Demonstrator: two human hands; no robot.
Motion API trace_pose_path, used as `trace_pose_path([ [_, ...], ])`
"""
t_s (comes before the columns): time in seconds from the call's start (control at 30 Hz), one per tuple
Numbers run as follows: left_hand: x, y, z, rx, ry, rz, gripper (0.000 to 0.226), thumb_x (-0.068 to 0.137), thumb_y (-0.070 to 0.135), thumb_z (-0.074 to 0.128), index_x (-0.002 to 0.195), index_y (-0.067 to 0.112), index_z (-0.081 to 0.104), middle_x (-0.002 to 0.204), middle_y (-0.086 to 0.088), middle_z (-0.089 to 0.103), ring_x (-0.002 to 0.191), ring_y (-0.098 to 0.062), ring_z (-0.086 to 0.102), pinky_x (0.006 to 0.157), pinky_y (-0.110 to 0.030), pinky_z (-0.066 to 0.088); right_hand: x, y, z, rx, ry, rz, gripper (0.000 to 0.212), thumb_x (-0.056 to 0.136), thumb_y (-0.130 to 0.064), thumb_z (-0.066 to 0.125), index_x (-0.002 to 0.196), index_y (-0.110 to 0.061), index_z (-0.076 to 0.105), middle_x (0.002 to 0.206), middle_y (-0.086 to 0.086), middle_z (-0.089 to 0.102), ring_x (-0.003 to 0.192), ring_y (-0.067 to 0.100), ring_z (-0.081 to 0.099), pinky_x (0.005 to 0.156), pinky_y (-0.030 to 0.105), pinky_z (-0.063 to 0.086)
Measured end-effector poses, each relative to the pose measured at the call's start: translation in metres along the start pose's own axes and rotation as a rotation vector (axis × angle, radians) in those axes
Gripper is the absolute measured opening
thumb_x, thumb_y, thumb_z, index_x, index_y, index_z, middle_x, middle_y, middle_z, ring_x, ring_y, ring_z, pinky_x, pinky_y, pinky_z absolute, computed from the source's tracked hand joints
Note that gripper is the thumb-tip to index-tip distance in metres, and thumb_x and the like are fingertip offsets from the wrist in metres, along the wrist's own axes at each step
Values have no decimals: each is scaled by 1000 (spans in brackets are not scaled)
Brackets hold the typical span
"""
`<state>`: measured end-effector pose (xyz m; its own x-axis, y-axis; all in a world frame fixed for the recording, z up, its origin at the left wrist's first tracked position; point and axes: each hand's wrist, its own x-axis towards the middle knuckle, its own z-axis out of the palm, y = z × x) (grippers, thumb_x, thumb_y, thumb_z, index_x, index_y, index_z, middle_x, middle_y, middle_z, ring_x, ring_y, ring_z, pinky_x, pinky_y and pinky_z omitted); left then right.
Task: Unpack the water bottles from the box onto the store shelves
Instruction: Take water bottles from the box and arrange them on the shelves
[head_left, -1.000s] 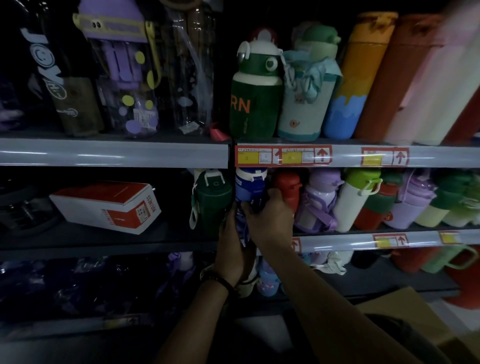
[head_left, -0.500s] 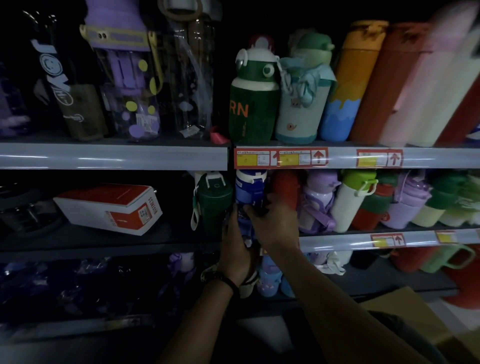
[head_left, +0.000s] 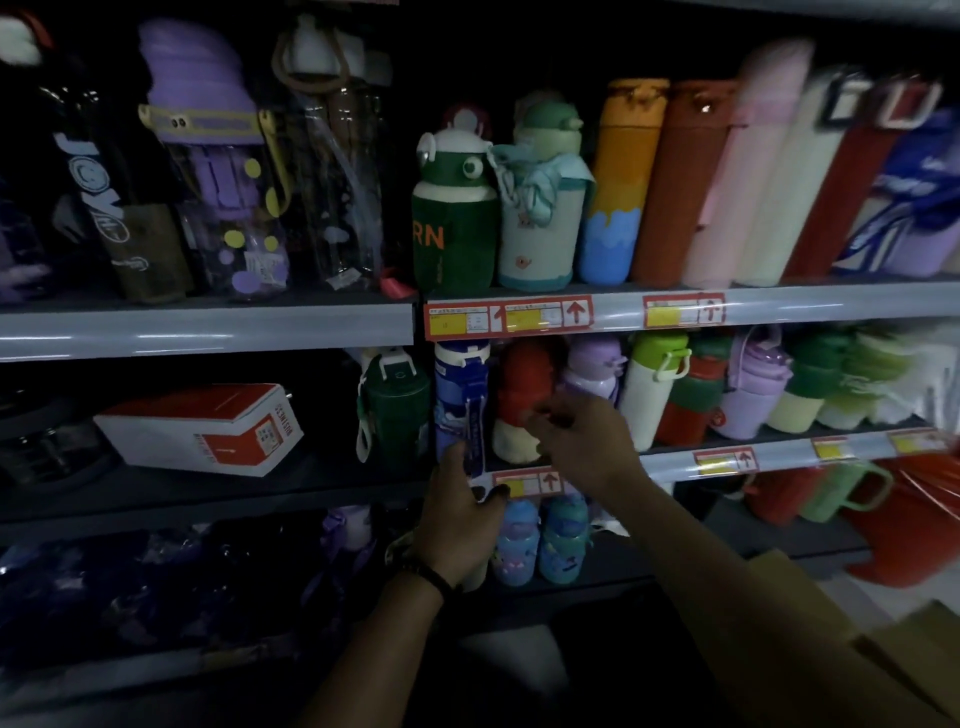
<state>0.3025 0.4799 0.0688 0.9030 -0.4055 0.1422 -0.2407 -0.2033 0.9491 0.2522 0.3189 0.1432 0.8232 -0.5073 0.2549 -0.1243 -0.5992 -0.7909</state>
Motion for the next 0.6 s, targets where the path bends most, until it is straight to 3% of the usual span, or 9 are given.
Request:
trace_pose_path([
  [0.07,-8,13,11,0,-60,15,43,95,12,70,131,30,55,126,8,67,110,-3,64,99,-26,52,-5,1,-23,9,-36,-16,8,94,-34,75,91,-28,76,77,-7,77,66,6,73,72,38,61],
  [0.13,-13,30,28,32,-131,20,40,96,12,70,118,41,53,114,16,67,100,7,62,88,-15,51,-12,2,-47,17,-52,-16,12,94,-37,75,92,-25,77,76,-5,78,69,13,75,70,44,64],
  [0.2,-15,48,48,33,-163,53,38,96,14,69,113,42,53,111,14,67,101,0,65,89,-25,53,-21,6,-74,44,-57,-11,14,95,-37,75,92,-24,77,74,-5,77,69,17,75,66,43,63],
  [0.27,-19,71,66,25,-242,97,34,97,19,68,124,34,54,122,7,66,110,-11,65,95,-38,55,-31,15,-103,16,-45,-25,15,96,-35,75,90,-23,78,73,-4,77,66,13,73,64,35,57],
  [0.37,-16,101,98,38,-322,155,37,99,22,66,133,28,54,127,8,65,110,-11,64,92,-33,54,-44,36,-145,-80,23,-28,15,94,-38,76,89,-25,80,75,-5,77,66,8,71,63,29,53],
  [0.47,-15,126,139,11,-381,204,30,96,16,69,122,25,59,115,7,71,97,-9,68,83,-25,52,-57,66,-185,-36,95,37,11,93,-34,78,85,-26,80,70,-6,76,64,8,71,63,32,52],
  [0.53,-13,137,173,25,-456,214,28,93,20,70,119,26,60,111,9,72,96,-12,70,81,-29,54,-67,86,-208,30,128,71,14,92,-33,80,86,-20,80,70,-1,76,60,12,70,62,34,53],
  [0.6,-14,145,211,80,-564,216,30,93,23,68,121,26,60,109,7,72,92,-13,70,76,-33,56,-80,110,-231,100,155,121,15,93,-28,79,88,-15,79,66,4,74,54,8,64,54,28,49],
])
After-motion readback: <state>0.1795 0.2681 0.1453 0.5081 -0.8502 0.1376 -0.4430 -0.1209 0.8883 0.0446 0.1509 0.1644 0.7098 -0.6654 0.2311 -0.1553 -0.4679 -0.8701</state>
